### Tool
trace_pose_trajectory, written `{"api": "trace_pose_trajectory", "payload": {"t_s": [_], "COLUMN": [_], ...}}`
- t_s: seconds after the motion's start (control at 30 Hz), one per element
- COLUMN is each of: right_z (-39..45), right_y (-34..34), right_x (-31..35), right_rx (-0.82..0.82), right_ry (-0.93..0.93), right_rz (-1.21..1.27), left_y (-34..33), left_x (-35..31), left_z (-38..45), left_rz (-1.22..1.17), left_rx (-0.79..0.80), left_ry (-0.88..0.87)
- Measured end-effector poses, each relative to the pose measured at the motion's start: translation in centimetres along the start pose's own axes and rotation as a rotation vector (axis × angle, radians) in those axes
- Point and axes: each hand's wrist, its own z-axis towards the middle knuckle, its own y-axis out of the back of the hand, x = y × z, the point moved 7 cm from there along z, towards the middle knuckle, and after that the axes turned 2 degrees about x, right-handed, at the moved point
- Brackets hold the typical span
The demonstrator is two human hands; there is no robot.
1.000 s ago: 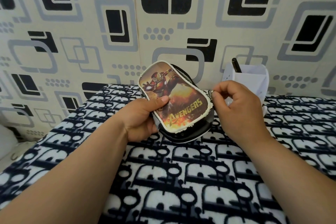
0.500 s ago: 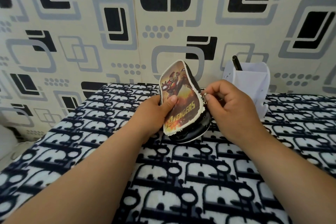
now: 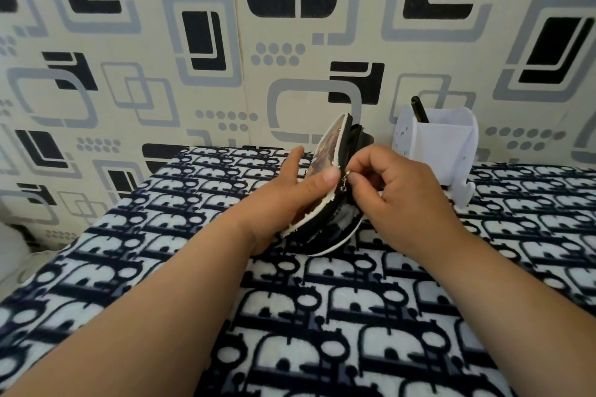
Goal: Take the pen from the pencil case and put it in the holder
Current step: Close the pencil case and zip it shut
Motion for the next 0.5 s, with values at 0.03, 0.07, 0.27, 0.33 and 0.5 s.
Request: {"api": "trace_pose_trajectory", "payload": {"t_s": [0.03,0.07,0.27,0.33,0.5], "right_z": [0.01,0.0,-0.17,-0.14,-0.11], "right_y": [-0.06,-0.13,0.04,0.32,0.72], "right_x": [0.08,0.14,0.42,0.18,-0.44], "right_rx": [0.006,0.012,-0.042,-0.071,-0.121], "right_ry": [0.003,0.005,0.015,0.001,-0.032], "right_rz": [-0.009,-0.02,-0.066,-0.061,-0.07], "left_y": [-0.15,-0.25,-0.53,-0.49,-0.42], "left_x": [-0.08,-0.15,-0.81,-0.84,-0.93], "left_z": [-0.02,0.0,-0.13,-0.2,-0.43], "left_rz": [0.023,0.034,0.032,0.057,0.108], "left_rx": [0.02,0.034,0.077,0.068,0.051], "left_ry": [-0.001,-0.003,-0.052,-0.042,-0.023]}}
